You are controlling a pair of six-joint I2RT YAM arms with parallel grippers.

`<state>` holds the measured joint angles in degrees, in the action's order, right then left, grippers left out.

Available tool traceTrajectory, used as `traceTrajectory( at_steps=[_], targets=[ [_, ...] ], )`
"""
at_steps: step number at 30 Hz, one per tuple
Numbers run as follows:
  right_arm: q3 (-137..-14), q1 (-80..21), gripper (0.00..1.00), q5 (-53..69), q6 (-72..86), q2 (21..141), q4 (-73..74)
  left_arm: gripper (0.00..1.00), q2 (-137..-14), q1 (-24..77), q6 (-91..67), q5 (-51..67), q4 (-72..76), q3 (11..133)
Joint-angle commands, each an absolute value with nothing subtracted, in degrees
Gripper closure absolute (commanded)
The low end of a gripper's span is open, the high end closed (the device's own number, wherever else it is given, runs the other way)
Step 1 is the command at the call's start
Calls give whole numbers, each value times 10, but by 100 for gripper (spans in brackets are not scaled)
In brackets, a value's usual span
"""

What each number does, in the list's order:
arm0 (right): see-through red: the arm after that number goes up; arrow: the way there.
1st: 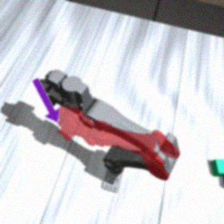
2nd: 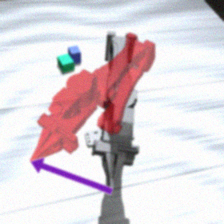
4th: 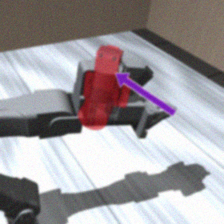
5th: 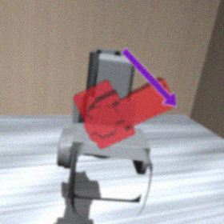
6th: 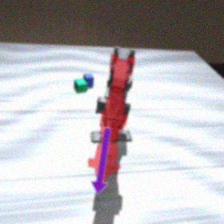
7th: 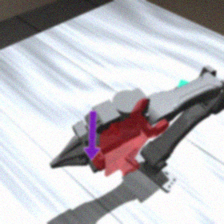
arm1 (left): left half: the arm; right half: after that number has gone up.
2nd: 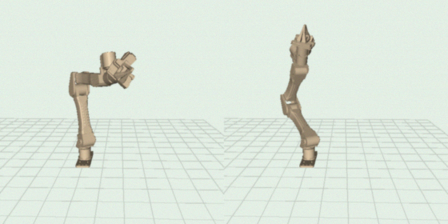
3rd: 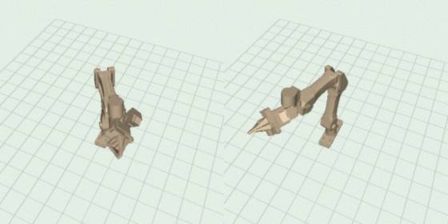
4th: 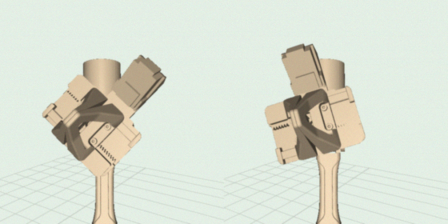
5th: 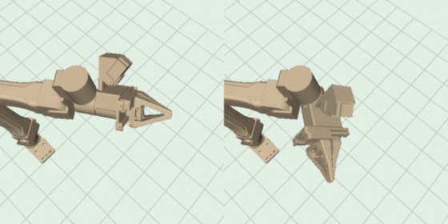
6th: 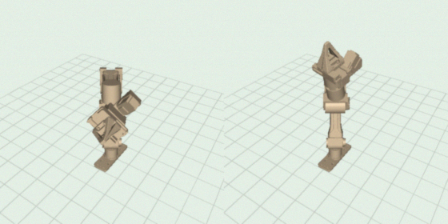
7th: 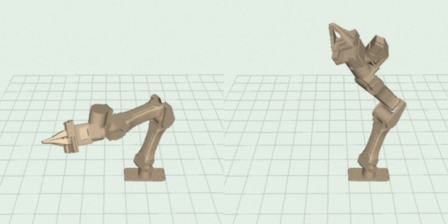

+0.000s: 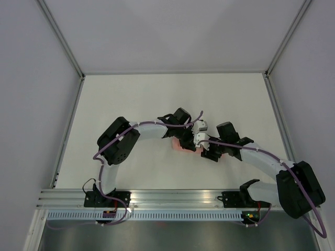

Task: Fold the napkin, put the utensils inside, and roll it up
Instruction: Roll the napkin at the center of the board.

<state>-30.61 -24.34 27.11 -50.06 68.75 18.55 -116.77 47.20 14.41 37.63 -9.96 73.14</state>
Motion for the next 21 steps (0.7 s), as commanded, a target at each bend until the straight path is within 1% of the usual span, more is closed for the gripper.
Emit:
traceTrajectory(
  at_steps=[1, 7, 8, 9, 10, 11, 13, 14, 17, 21],
  targets=[
    [-301, -251, 36, 232, -497, 708, 133, 96, -1213, 472, 126, 358, -187, 723],
    [-304, -260, 40, 208, -497, 743, 112, 93, -1223, 468, 124, 363, -194, 736],
    [-308, -260, 42, 205, -497, 745, 112, 91, -1223, 468, 122, 362, -195, 737],
    [-307, -261, 44, 204, -498, 752, 112, 86, -1225, 466, 119, 364, -194, 737],
    [-308, -261, 47, 202, -499, 754, 112, 82, -1224, 464, 117, 364, -193, 738],
    [-310, -262, 57, 200, -498, 757, 113, 74, -1223, 461, 115, 365, -193, 739],
    [-313, -261, 68, 198, -497, 761, 120, 68, -1220, 458, 105, 357, -191, 742],
    [-318, -261, 75, 195, -497, 764, 124, 63, -1217, 456, 103, 356, -186, 742],
    [-332, -261, 85, 189, -497, 780, 144, 56, -1202, 442, 84, 351, -164, 744],
    [-342, -261, 89, 188, -492, 790, 165, 54, -1181, 412, 50, 368, -131, 744]
  ],
)
